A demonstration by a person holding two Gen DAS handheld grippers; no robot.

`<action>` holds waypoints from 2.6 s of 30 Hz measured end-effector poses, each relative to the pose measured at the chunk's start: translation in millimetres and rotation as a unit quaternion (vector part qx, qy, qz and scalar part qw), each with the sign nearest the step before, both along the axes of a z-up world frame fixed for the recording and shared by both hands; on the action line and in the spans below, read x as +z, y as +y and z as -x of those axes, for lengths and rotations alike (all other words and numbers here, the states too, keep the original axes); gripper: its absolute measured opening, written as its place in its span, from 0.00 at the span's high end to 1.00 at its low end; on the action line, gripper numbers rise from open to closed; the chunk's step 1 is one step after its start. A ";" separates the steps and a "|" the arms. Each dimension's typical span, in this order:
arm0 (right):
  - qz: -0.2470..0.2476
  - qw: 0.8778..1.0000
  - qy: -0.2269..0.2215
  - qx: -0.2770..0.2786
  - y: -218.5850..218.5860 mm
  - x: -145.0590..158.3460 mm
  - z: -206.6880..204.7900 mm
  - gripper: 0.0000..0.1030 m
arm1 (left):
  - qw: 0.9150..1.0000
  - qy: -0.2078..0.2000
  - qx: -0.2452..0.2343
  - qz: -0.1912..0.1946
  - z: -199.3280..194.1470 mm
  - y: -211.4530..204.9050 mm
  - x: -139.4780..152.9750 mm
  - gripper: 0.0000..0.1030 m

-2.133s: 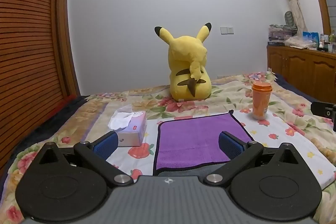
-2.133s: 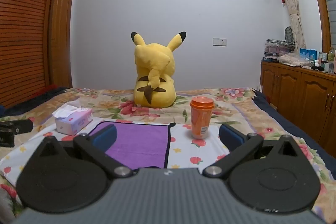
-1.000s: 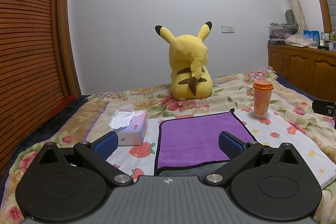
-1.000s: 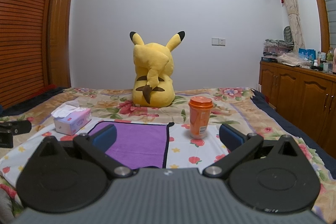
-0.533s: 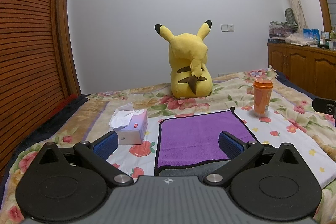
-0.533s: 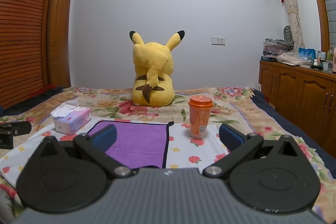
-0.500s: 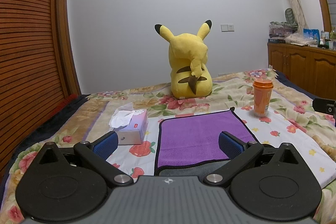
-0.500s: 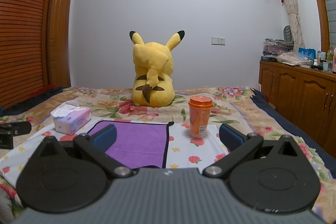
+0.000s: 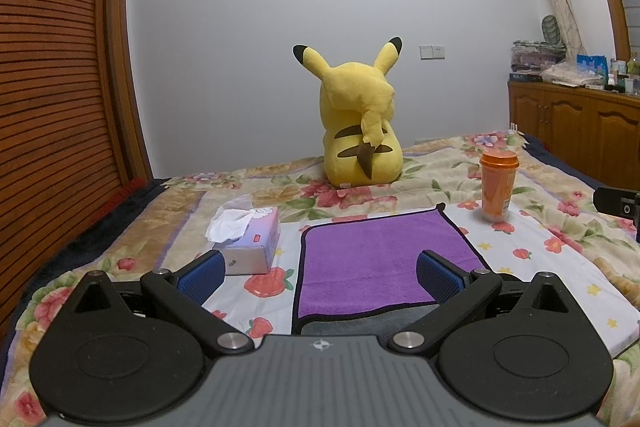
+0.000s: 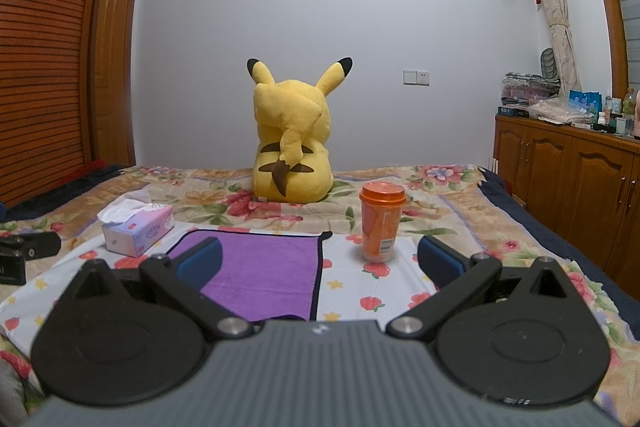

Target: Fold towel

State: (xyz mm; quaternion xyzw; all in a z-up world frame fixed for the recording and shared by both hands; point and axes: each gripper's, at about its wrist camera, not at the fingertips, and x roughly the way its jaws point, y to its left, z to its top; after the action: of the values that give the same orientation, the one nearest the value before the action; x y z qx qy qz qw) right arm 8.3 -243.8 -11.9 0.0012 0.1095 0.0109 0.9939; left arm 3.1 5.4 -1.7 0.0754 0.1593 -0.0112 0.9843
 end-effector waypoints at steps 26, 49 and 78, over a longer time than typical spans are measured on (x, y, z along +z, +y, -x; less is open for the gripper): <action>0.019 0.999 0.042 0.012 10.0 -10.3 -25.0 0.00 | 0.998 0.057 -0.014 -0.010 -26.4 -0.8 -5.7 0.00; 0.021 0.995 0.086 0.053 14.1 -18.9 -77.6 0.00 | 0.992 0.122 -0.028 -0.012 -85.3 20.4 -16.3 0.00; -0.013 0.978 0.162 0.128 13.5 -51.1 -132.1 0.05 | 0.958 0.283 -0.051 0.011 -180.8 50.8 -94.4 0.18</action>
State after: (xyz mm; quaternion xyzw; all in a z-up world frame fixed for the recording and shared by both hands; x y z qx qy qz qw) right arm 140.3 -230.2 -63.0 0.0021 0.2678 0.1391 0.9534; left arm 183.9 56.2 -96.0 0.0662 0.4274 -0.0837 0.8977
